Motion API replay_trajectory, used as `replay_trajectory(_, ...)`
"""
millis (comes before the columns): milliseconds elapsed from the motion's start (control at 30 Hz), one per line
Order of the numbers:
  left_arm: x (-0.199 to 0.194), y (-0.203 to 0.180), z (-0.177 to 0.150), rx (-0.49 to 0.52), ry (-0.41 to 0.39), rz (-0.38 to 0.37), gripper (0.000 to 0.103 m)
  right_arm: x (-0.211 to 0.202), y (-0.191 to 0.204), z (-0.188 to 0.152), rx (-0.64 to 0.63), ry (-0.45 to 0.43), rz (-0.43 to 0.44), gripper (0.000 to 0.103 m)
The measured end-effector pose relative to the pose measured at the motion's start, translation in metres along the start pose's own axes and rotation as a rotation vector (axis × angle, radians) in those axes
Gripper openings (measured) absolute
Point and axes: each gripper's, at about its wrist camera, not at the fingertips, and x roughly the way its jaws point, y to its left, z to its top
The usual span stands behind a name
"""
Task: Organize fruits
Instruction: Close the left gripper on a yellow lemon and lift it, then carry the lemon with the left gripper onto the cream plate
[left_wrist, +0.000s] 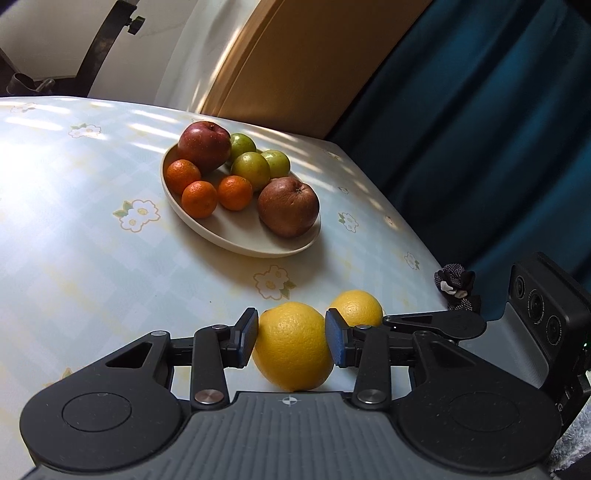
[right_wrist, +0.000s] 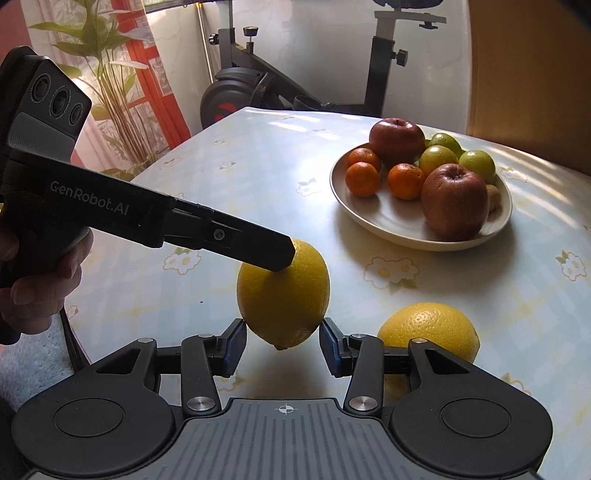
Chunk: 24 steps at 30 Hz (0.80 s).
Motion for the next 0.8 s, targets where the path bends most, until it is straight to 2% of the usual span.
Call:
replay_trajectory(467,-0.005,-0.012,0.067,0.074,-0.098,0.048,0.042,-0.004,-0.021,0.068,-0.09,-0.1,-0.061,0.04)
replay_trajectory(600,0.007,-0.006,0.084,0.061,-0.095,0.043,0.042,0.004,-0.035,0.082,-0.099,-0.1,-0.073,0.04)
replay_trajectory(800,0.028,0.009,0.094,0.033,-0.054,0.037,0.042,0.026,-0.054,0.087,-0.098,-0.062,-0.076,0.04)
